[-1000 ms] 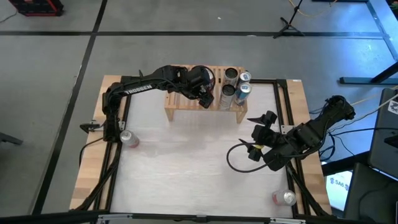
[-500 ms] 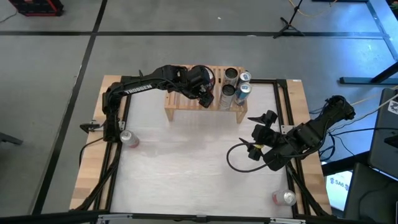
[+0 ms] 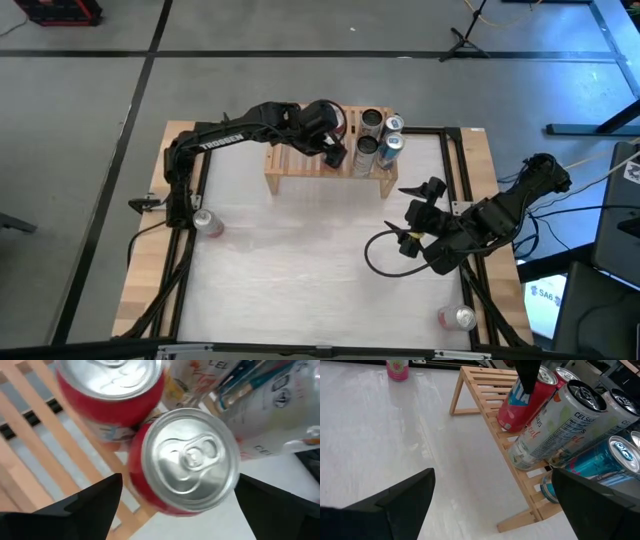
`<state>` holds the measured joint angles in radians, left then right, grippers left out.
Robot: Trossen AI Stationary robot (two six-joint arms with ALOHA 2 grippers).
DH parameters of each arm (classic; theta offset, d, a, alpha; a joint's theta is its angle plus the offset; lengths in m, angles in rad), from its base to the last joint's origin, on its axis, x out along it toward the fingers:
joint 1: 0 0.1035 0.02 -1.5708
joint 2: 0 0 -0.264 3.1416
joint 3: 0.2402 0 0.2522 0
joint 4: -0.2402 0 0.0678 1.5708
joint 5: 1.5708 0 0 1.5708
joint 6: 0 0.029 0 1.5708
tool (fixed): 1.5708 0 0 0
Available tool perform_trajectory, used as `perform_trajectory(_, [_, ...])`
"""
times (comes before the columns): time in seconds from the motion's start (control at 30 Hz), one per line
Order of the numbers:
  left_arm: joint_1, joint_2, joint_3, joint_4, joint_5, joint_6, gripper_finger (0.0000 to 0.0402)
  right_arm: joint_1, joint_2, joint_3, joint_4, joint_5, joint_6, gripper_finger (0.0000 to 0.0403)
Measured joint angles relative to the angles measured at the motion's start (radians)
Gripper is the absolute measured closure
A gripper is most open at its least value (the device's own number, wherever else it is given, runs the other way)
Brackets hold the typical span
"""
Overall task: Place canned beverage on shelf
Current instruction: Put the red soda can on the shelf aligned with the other red soda can, then put the top pink soda can on the shelf
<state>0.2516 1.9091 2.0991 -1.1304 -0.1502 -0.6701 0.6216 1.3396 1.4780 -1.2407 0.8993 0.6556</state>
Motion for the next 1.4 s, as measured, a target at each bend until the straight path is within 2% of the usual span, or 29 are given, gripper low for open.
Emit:
perform_trajectory(0.33, [0.006,-0.004,0.008,0.020,0.007,0.000,0.0033,0.000,0.000,0.000,-0.007,0.000,0.000,0.0013])
perform_trajectory(0.53, [-0.009,-0.006,0.134,-0.012,0.007,0.050,0.0033,0.000,0.000,0.000,0.010,-0.042,0.000,0.0013])
perform_trajectory(0.67, [-0.058,-0.008,0.258,-0.110,-0.019,0.084,0.0033,0.000,0.000,0.000,0.020,-0.061,0.001,0.0013])
perform_trajectory(0.7, [-0.077,-0.027,0.257,-0.126,-0.034,0.099,0.0033,0.000,0.000,0.000,0.020,-0.062,-0.001,0.0013])
perform_trajectory(0.87, [-0.158,-0.135,0.208,-0.292,0.069,0.117,0.0033,0.000,0.000,0.000,0.021,-0.079,0.006,0.0013])
perform_trajectory(1.0, [-0.249,-0.186,0.202,-0.455,-0.043,0.030,0.0033,0.000,0.000,0.000,0.033,-0.081,0.017,0.0013])
perform_trajectory(1.13, [-0.369,-0.269,0.141,-0.424,-0.012,0.036,0.0034,0.000,0.000,0.000,0.038,-0.098,0.018,0.0013])
perform_trajectory(1.2, [-0.415,-0.316,0.099,-0.440,-0.030,0.012,0.0034,0.000,0.000,0.000,0.039,-0.114,0.018,0.0013])
perform_trajectory(1.3, [-0.475,-0.403,-0.008,-0.436,-0.087,-0.043,0.0034,0.000,0.002,0.000,0.044,-0.107,0.018,0.0013])
perform_trajectory(1.4, [-0.509,-0.515,-0.151,-0.440,-0.074,-0.120,0.0034,0.000,0.002,0.000,0.083,-0.095,0.021,0.0013])
